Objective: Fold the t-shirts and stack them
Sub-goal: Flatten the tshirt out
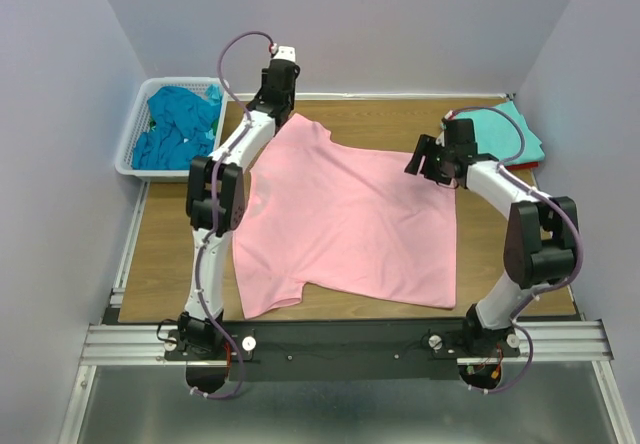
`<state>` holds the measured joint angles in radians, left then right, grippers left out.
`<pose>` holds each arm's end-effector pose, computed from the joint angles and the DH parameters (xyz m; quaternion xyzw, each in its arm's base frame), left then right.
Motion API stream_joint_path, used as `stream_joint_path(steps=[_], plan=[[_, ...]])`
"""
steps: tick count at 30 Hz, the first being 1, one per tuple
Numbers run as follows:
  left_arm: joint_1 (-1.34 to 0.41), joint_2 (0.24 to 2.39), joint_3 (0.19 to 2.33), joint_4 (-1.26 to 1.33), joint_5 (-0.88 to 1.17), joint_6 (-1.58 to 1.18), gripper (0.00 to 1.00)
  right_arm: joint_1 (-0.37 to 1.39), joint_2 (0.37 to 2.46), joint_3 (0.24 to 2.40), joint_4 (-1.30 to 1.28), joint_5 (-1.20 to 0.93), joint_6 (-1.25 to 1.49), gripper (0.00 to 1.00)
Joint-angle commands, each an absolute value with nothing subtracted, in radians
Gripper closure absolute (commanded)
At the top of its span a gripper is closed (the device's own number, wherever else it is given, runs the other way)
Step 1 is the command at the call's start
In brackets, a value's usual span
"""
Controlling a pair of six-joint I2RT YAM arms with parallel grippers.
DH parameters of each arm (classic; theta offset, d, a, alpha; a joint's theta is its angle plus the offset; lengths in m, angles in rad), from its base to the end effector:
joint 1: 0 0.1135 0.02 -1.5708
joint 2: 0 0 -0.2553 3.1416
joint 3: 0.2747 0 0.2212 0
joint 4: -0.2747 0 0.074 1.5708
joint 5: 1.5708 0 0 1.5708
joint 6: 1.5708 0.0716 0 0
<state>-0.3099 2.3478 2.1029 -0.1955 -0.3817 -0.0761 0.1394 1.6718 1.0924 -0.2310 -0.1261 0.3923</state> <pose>0.5292 -0.1415 0.2423 -0.0042 0.8353 0.0564 0.5468 0.3520 0.0585 0.1961 0.0937 0.9223 0.1538 0.3420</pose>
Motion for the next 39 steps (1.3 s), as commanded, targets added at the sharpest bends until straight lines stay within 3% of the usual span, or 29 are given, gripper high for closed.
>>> stream_joint_path(steps=[1,7,16,31,39], plan=[[-0.311,2.106,1.915,-0.213,-0.361,-0.159,0.50,0.112,1.778,1.186,-0.250,-0.081,0.385,0.27],[-0.311,1.974,1.636,-0.276,-0.261,-0.253,0.49,0.066,1.893,1.284,-0.241,-0.086,0.380,0.27],[-0.311,1.947,1.421,-0.350,-0.173,-0.344,0.51,0.026,2.016,1.353,-0.224,-0.103,0.368,0.27],[-0.290,1.982,1.327,-0.377,-0.173,-0.380,0.52,-0.038,2.158,1.469,-0.213,-0.143,0.382,0.25],[-0.246,1.985,1.298,-0.400,-0.193,-0.402,0.52,-0.037,2.250,1.592,-0.213,-0.293,0.354,0.25]])
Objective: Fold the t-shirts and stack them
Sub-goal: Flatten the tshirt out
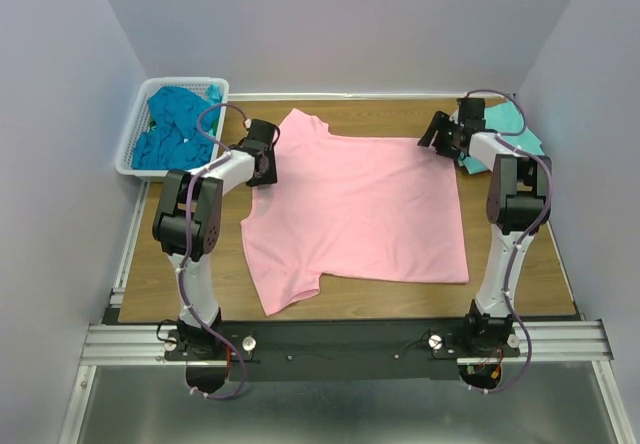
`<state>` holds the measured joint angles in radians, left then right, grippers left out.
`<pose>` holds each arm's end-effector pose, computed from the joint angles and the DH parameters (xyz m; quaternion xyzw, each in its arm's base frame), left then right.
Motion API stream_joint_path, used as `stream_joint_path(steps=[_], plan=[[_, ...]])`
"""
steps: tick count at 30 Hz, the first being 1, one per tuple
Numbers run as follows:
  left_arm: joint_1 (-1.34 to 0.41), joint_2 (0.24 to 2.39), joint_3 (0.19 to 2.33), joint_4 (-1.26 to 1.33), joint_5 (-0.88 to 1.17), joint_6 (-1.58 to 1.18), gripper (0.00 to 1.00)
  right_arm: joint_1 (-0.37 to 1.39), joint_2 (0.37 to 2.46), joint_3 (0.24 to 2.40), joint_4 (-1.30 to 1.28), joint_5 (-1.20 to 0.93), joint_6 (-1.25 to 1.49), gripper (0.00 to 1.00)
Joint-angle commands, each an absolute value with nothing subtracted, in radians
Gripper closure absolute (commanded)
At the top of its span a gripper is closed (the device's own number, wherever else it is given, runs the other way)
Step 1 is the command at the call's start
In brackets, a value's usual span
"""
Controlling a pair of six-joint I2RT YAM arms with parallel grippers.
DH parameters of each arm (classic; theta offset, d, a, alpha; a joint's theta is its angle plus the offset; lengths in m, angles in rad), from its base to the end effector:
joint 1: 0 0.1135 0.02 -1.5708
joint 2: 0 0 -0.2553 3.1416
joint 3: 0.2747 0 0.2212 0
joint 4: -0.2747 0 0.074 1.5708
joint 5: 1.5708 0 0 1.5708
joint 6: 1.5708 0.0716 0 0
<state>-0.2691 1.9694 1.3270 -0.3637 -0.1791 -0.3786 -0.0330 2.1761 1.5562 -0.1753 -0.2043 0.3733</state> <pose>0.3917 -0.0948 0.1472 -0.0772 0.9538 -0.0069 0.2904 0.4745 -0.0011 0.1457 0.1480 0.9098 0.1567 0.3548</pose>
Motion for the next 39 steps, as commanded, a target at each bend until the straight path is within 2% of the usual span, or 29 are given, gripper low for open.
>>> stream_joint_path(steps=[1,10,15,17,23,28,32,39], plan=[[-0.242,1.980,1.292,-0.400,-0.196,-0.403,0.52,-0.037,2.258,1.600,-0.213,-0.307,0.353,0.25],[-0.209,1.918,1.279,-0.356,-0.196,-0.382,0.50,-0.037,2.318,1.736,-0.219,-0.385,0.356,0.25],[-0.209,1.827,1.331,-0.336,-0.160,-0.383,0.48,-0.037,2.195,1.721,-0.244,-0.446,0.359,0.23],[-0.209,1.757,1.327,-0.330,-0.156,-0.387,0.47,-0.037,2.090,1.657,-0.249,-0.440,0.364,0.23],[-0.216,1.615,1.270,-0.385,-0.126,-0.385,0.47,-0.037,1.817,1.284,-0.250,-0.434,0.405,0.23],[-0.245,1.513,1.082,-0.367,-0.065,-0.428,0.47,-0.037,1.591,1.011,-0.247,-0.393,0.431,0.24],[-0.276,1.473,0.938,-0.298,-0.006,-0.475,0.47,-0.037,1.523,0.865,-0.244,-0.388,0.434,0.24],[-0.278,1.532,0.856,-0.226,0.080,-0.500,0.47,-0.038,1.552,0.796,-0.203,-0.341,0.448,0.24]])
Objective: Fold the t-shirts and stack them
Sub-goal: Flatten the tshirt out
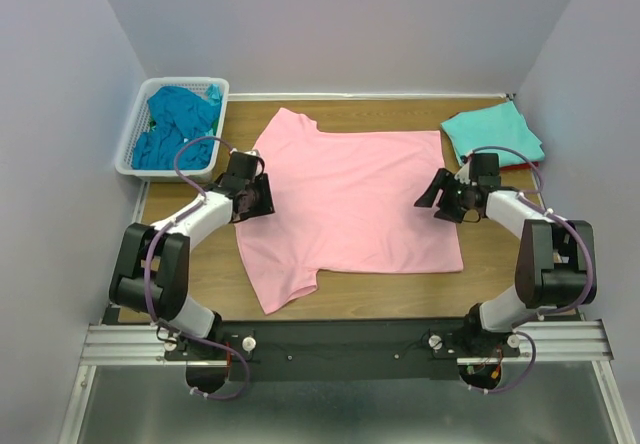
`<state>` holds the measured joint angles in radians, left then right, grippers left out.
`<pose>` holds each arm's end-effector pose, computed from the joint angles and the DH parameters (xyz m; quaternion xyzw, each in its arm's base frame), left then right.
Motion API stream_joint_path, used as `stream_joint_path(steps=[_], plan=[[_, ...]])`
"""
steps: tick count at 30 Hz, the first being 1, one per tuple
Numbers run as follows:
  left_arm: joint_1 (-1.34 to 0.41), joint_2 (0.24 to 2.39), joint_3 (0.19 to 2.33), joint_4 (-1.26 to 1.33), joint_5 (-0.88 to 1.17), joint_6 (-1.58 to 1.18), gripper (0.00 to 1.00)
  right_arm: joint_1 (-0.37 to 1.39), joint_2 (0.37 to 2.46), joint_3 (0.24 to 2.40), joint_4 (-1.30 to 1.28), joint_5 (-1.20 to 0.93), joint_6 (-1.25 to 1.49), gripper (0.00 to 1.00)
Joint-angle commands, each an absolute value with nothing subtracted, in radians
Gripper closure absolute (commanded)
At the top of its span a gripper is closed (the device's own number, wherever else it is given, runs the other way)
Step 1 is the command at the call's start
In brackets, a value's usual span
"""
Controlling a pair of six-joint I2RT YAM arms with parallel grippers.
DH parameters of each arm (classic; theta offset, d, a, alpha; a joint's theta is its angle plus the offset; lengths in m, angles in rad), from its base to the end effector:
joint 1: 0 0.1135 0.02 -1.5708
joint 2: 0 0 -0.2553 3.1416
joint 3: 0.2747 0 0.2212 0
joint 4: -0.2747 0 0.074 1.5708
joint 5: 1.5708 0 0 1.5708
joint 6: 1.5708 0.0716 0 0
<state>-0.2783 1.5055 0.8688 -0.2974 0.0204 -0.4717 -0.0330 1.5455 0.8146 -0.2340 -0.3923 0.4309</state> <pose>0.2849 -0.0829 0.1729 -0.0885 0.9456 -0.1237 0.2877 0.2927 0.0177 0.1561 0.1586 0.9245 0.2402 0.2501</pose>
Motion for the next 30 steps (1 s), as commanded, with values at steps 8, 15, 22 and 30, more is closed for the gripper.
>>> stream_joint_path(steps=[8,15,22,30], plan=[[-0.207,1.713,0.916,-0.201,0.071,-0.512,0.47,-0.037,1.696,0.860,-0.144,-0.276,0.459,0.24],[-0.167,1.861,1.113,-0.241,0.063,-0.502,0.47,-0.038,1.900,1.087,-0.144,-0.262,0.445,0.23],[-0.153,1.853,1.272,-0.302,0.029,-0.486,0.46,-0.037,1.962,1.270,-0.190,-0.311,0.408,0.23],[-0.156,1.479,1.042,-0.353,-0.167,-0.472,0.38,-0.037,1.672,1.054,-0.288,-0.345,0.397,0.23]])
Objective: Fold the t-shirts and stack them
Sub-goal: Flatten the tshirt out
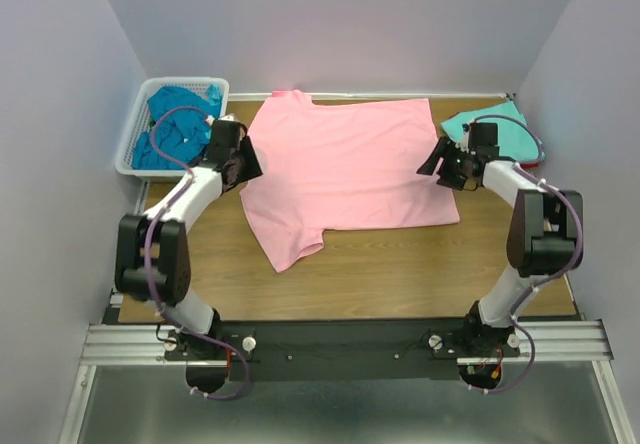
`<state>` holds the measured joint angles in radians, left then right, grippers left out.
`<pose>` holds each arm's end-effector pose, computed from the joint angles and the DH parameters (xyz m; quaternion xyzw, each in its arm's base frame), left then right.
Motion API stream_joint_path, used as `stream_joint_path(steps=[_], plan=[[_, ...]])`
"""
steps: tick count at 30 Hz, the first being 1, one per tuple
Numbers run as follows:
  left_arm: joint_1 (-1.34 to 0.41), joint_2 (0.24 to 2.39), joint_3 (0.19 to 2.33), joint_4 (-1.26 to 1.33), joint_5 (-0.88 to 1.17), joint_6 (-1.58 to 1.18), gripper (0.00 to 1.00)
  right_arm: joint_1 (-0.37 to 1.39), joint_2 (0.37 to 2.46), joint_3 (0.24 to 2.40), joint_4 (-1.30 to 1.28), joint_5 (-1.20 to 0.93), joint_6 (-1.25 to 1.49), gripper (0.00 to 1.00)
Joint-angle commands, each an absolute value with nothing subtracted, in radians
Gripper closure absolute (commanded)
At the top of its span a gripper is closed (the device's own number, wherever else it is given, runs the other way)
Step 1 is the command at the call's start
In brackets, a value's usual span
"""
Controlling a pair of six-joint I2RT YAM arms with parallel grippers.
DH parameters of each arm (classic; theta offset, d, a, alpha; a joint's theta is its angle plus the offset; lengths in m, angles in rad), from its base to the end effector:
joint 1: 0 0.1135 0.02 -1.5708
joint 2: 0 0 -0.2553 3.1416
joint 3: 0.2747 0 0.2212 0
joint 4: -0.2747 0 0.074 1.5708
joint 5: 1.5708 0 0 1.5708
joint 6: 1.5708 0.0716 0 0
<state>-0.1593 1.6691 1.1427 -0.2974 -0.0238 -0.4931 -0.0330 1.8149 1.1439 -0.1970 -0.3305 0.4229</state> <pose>0.3539 -0.0551 0.2057 -0.1589 0.9173 -0.1064 0.3492 0.3779 0.0108 0.1677 0.1541 0.9149 0.2173 0.3032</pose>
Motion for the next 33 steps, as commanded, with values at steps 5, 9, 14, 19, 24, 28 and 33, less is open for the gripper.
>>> stream_joint_path(steps=[5,9,14,19,24,28,33], plan=[[-0.156,1.169,0.882,-0.391,-0.279,-0.488,0.20,-0.037,1.392,0.859,-0.366,-0.304,0.391,0.16],[-0.155,1.026,0.796,-0.379,-0.232,-0.502,0.14,-0.037,1.229,0.793,-0.410,-0.258,0.399,0.02],[-0.155,1.069,0.735,-0.397,-0.144,-0.531,0.14,-0.037,1.149,0.752,-0.454,-0.253,0.391,0.02],[-0.193,1.234,0.732,-0.446,-0.089,-0.522,0.17,-0.037,1.118,0.742,-0.469,-0.256,0.387,0.04],[-0.261,1.318,0.744,-0.451,-0.132,-0.540,0.25,-0.037,1.114,0.738,-0.468,-0.259,0.373,0.04],[-0.270,1.361,0.745,-0.436,-0.163,-0.552,0.37,-0.037,1.120,0.732,-0.466,-0.279,0.368,0.04],[-0.287,1.422,0.756,-0.425,-0.166,-0.558,0.44,-0.037,1.114,0.727,-0.465,-0.275,0.361,0.04]])
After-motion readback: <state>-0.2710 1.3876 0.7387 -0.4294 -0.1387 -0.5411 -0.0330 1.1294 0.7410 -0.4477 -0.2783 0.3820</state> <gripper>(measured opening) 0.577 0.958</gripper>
